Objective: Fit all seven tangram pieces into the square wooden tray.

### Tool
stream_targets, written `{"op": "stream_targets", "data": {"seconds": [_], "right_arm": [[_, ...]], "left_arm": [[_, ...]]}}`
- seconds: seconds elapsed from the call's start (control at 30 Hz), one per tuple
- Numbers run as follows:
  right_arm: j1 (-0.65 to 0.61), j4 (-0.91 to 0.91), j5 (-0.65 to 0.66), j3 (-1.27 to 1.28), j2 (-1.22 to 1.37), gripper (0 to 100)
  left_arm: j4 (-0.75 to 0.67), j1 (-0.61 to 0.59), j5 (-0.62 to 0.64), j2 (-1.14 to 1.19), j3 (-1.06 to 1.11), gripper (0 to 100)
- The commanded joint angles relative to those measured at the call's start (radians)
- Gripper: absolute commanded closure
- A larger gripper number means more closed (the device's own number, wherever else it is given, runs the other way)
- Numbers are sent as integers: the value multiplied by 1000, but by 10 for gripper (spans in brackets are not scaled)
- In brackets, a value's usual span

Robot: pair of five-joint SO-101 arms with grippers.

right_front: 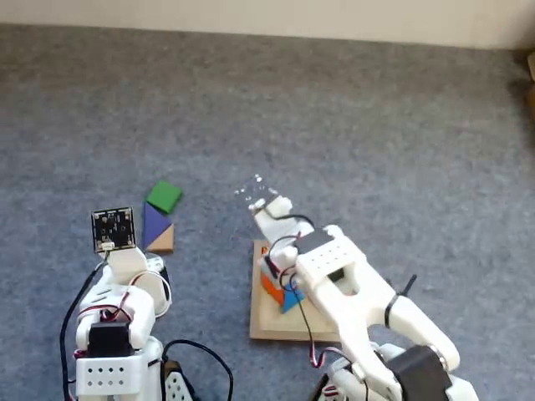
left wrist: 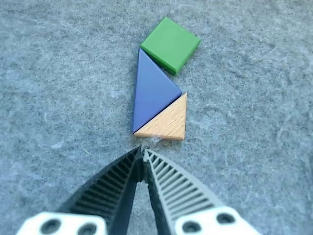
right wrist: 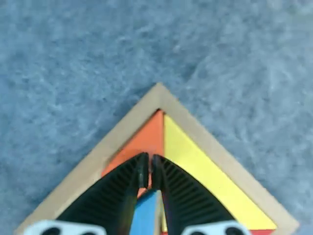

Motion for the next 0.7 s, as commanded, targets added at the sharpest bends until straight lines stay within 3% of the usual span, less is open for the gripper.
{"op": "stream_targets", "data": {"seconds": [0.0, 0.17, 0.3, 0.5, 0.67], "right_arm": [[31, 82, 6, -64, -105, 958], [31, 292, 6, -58, -294, 958], [4, 354, 12, 12, -340, 958], [-120, 265, 6, 173, -338, 958], [-128, 193, 6, 226, -338, 958]], "left_arm": [[2, -13, -6, -2, 21, 995], [2, -13, -6, -2, 21, 995], [2, -13, -6, -2, 21, 995], [2, -13, -6, -2, 21, 995], [2, -13, -6, -2, 21, 995]]}}
